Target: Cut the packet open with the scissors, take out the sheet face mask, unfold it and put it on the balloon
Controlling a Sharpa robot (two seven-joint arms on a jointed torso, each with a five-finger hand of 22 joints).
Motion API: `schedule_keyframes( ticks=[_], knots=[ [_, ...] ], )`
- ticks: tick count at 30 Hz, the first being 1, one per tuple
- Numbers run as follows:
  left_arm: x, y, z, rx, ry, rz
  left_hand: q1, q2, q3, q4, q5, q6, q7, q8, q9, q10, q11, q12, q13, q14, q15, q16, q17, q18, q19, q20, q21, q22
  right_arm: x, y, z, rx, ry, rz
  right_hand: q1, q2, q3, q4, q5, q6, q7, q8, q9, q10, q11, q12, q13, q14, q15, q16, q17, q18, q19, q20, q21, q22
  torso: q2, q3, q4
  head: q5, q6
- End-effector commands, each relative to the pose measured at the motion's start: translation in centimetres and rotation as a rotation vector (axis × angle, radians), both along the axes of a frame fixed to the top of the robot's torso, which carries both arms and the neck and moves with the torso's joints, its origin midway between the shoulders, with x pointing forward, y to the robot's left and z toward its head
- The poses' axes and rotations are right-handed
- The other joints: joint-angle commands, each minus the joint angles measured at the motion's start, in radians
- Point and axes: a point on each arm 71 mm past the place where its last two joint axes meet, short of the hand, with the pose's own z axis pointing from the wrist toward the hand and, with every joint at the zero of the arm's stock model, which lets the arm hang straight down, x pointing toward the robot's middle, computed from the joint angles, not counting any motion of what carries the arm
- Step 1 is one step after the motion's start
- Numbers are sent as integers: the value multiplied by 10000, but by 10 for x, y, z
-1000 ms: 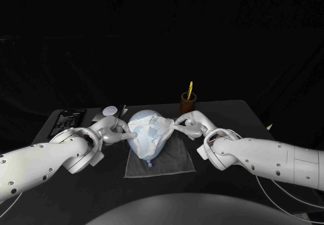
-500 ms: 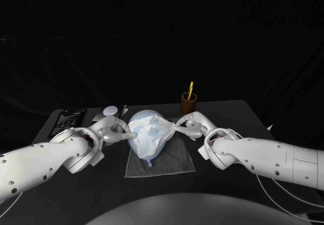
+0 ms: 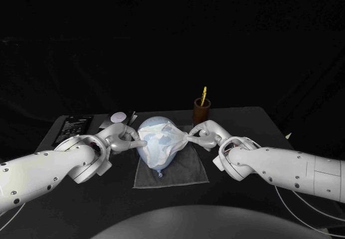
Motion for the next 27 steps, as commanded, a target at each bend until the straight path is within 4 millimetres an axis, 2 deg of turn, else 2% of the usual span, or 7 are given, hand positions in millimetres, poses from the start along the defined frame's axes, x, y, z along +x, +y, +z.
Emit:
schedule_keyframes(
  ticks=[1, 3, 4, 8, 11, 15, 27],
  knots=[
    [-1, -1, -2, -21, 199, -79, 66, 58, -77, -3, -28, -52, -12, 58, -17, -2, -8, -2, -1, 439, -63, 7, 469, -92, 38, -50, 20, 4, 0, 0, 1, 64, -112, 86, -261, 4, 316, -185, 45, -7, -43, 259, 558, 1072, -47, 53, 2635, 1048, -25, 42, 2627, 166, -120, -24, -269, -133, -4, 8, -11, 5, 1],
    [-1, -2, -2, -59, 187, -87, 59, 36, -117, -2, -29, -71, -2, 52, -21, -38, 0, -30, -49, 425, -58, -6, 431, -88, 25, -49, 7, -17, 0, 0, 2, 272, -222, 27, -751, -393, -19, 9, 60, -633, 149, -108, 436, 1017, 102, -36, 2568, 1048, 49, 42, 2627, 208, -277, 18, -636, -332, -3, 9, -10, 4, 1],
    [-1, -2, -2, -87, 177, -91, 51, 23, -144, 0, -29, -84, 6, 49, -24, -60, 6, -47, -75, 415, -54, -17, 400, -83, 10, -47, -8, -42, 1, -1, 3, 387, -280, 4, -1204, -714, -353, 234, 80, -1233, 429, -517, 266, 865, 311, -277, 2386, 1048, 214, 42, 2627, 215, -396, 89, -911, -483, -4, 9, -10, 6, 1],
    [-1, -2, -1, -280, 172, -68, -6, -45, -337, 2, -30, -226, 82, 14, -42, -349, 74, -254, -420, 328, 3, -94, 183, -36, -150, -24, -171, -300, 1, -2, 5, 723, -433, -9, -1462, -961, -983, 548, 26, -2288, 956, -1382, -114, 447, 831, -870, 1956, 1041, 694, 35, 2602, 190, -745, 429, -1604, -853, 1, 5, -8, 27, 1],
    [0, -3, 0, -499, 141, -58, -107, -117, -632, 5, -30, -530, 228, -71, -89, -1089, 211, -793, -1322, 166, 118, -223, -188, 41, -442, 51, -459, -736, 1, -4, 7, 872, -490, 29, -1400, -971, -1246, 640, 39, -2429, 1038, -1561, -191, 360, 922, -966, 1884, 1021, 785, 18, 2534, 230, -829, 523, -1746, -924, -3, 3, 3, 43, 1],
    [2, -3, 6, -789, 63, -56, -113, -122, -997, 4, -30, -1075, 497, -204, -180, -2705, 477, -2031, -3216, -235, 351, -501, -981, 180, -1004, 257, -1009, -1527, 3, -7, 8, 961, -498, 30, -1325, -955, -1515, 744, 41, -2577, 1116, -1737, -263, 226, 982, -1120, 1768, 985, 852, -11, 2419, 289, -928, 617, -1931, -1020, -4, 4, 4, 68, 1],
    [13, 1, 26, -1322, 78, 107, -75, -67, -1092, 3, -32, -1200, 570, -211, -214, -2806, 541, -2129, -3282, -289, 425, -516, -1032, 197, -1065, 331, -1059, -1575, -6, -18, 9, 1112, 433, 232, -861, -476, -1783, 900, 43, -1962, 999, -1601, -250, 481, 884, -765, 2006, 1048, 782, 42, 2627, 298, -546, 708, -1155, -591, -5, -1, -17, 62, 1]
  ],
)
